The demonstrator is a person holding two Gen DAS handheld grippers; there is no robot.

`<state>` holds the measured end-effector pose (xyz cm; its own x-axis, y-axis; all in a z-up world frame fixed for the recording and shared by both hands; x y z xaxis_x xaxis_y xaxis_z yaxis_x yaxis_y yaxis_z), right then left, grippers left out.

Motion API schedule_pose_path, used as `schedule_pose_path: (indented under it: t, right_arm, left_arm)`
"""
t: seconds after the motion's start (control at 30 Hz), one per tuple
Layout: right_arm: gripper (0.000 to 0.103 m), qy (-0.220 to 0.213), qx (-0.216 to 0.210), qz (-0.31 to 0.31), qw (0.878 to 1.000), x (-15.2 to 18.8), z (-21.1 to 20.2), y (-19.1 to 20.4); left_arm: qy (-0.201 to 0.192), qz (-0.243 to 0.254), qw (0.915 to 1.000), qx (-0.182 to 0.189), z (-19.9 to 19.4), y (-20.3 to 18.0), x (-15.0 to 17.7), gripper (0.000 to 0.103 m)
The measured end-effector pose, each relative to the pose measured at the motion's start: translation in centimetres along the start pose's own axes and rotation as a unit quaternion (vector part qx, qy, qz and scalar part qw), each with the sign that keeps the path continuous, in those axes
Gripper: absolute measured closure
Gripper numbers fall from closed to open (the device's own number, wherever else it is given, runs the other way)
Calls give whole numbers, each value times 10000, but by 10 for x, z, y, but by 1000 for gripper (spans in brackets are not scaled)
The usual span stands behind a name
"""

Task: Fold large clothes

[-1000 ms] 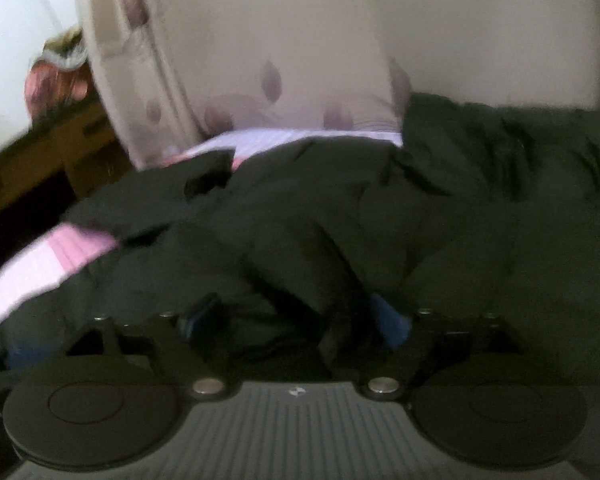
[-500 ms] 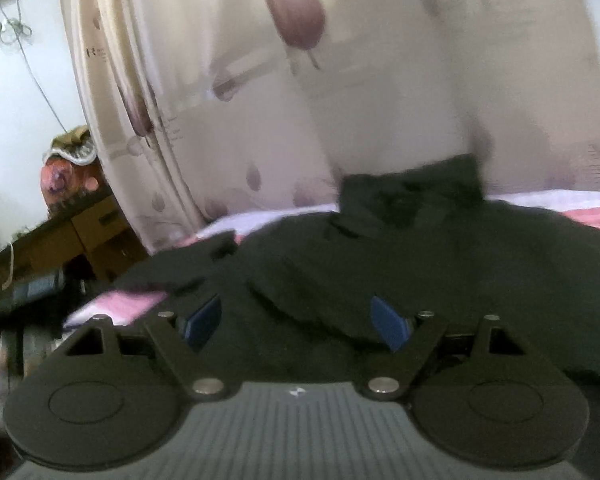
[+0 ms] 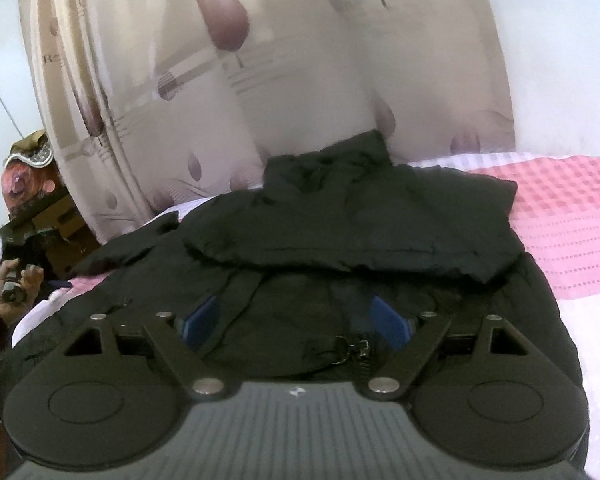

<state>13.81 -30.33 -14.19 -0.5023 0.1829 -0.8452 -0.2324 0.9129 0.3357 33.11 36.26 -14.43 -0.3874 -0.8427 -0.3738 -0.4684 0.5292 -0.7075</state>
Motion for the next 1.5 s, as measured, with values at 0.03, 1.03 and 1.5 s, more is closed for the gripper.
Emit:
schedule_pose_path:
  t: [0.03,1.03,1.5]
  right_arm:
    - [19,9,-8,-7,10000,0,0,1]
    - [19,-410,-235,547,9974,2,-28,-6]
    - [19,-636,-269,952,9931,-24,-36,-21]
  left_arm:
    - [-86,-157,9998,70,2,2,-6,26]
    - [-801,4489,8703,1861,-63,-308,222,97]
    - [-785,5921,7740,2102,-15,-279,393,0]
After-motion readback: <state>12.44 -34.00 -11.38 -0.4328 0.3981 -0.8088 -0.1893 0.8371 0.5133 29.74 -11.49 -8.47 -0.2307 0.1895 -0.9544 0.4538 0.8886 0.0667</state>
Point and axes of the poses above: each gripper's, at about its wrist camera, not at the fingertips, and z roughly the way its jaws point, y to its left, x to its underside, the point moved 8 cm from there along z, roughly the way its jaws point
